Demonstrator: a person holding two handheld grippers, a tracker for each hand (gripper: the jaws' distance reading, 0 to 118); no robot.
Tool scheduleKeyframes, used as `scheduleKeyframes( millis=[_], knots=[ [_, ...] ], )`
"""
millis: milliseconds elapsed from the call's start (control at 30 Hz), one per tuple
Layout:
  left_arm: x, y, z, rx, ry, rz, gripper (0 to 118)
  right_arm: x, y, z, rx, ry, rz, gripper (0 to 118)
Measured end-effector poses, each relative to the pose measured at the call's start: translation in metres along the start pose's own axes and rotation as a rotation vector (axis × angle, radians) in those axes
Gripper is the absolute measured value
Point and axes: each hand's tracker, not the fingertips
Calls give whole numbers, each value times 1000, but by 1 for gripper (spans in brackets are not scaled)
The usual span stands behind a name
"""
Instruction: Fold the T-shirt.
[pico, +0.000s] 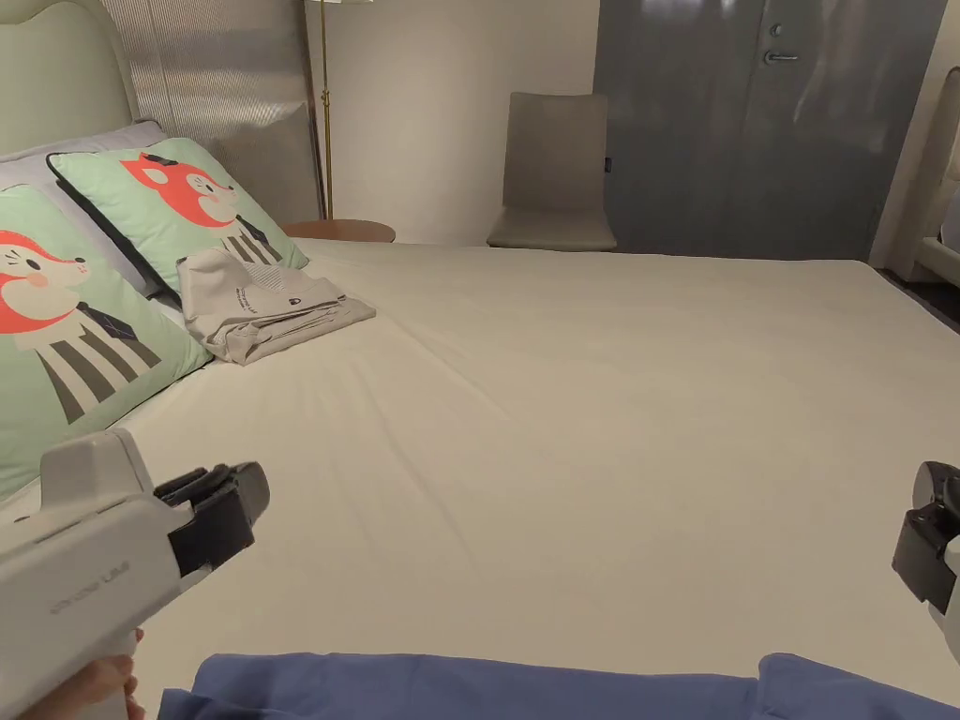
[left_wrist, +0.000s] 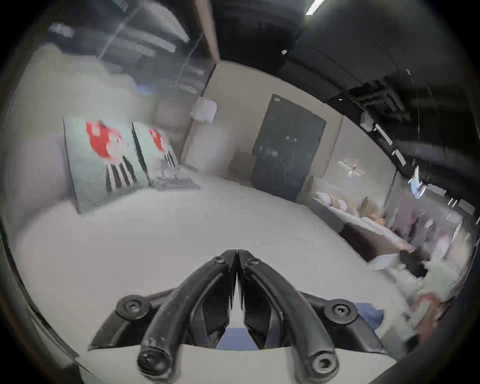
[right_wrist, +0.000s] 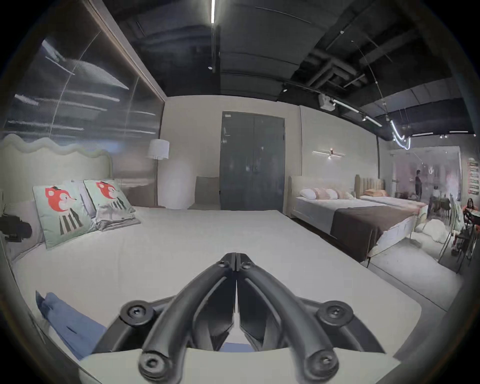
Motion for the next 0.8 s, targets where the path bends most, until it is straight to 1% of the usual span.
scheduleKeyframes(
  millis=[100, 133, 167, 200, 233, 267, 300, 333, 367, 400, 433, 500, 533, 633, 667, 700, 733, 767, 800],
  knots=[
    [-48, -7, -7, -115, -49, 128, 1, -5, -4, -2, -23, 12, -1, 0],
    [-66, -10, -8, -141, -51, 186, 8, -6, -6, -3, -33, 17, 1, 0],
    [-82, -13, -9, -185, -72, 247, 26, -9, -7, -2, -36, 18, 4, 0],
    [-101, -16, -12, -246, -92, 320, 67, -12, -8, -3, -43, 18, 6, 0],
    [-117, -22, -14, -301, -115, 387, 96, -14, -9, -4, -52, 22, 10, 0],
    [-128, -28, -16, -340, -141, 434, 113, -16, -11, -5, -61, 27, 11, 0],
    [-138, -35, -17, -373, -150, 474, 108, -19, -11, -5, -68, 32, 14, 1],
    [-146, -39, -17, -372, -122, 486, 109, -22, -12, -5, -75, 35, 19, 0],
    [-152, -44, -19, -388, -144, 501, 109, -26, -14, -6, -81, 39, 26, 1],
    [-187, -48, -30, -417, -131, 519, 109, -30, -14, -6, -86, 44, 33, 0],
    [-192, -53, -34, -449, -131, 524, 109, -34, -15, -7, -91, 48, 38, 0],
    [-197, -63, -44, -508, -153, 521, 109, -42, -15, -9, -98, 57, 45, 0],
    [-169, -62, -33, -542, -150, 520, 109, -47, -15, -10, -102, 63, 44, 1],
    [-155, -66, -38, -514, -194, 507, 108, -60, -13, -12, -108, 82, 53, 0],
    [-169, -71, -53, -516, -225, 528, 107, -64, -13, -12, -109, 87, 57, 0],
    [-168, -73, -57, -529, -251, 561, 101, -68, -12, -13, -112, 99, 54, 0],
    [-166, -75, -61, -534, -234, 553, 92, -71, -12, -13, -113, 106, 49, 1],
    [-164, -78, -63, -547, -184, 515, 80, -74, -12, -13, -113, 113, 49, 1],
    [-149, -83, -56, -551, -136, 462, 61, -78, -12, -13, -113, 120, 51, 0]
  ],
)
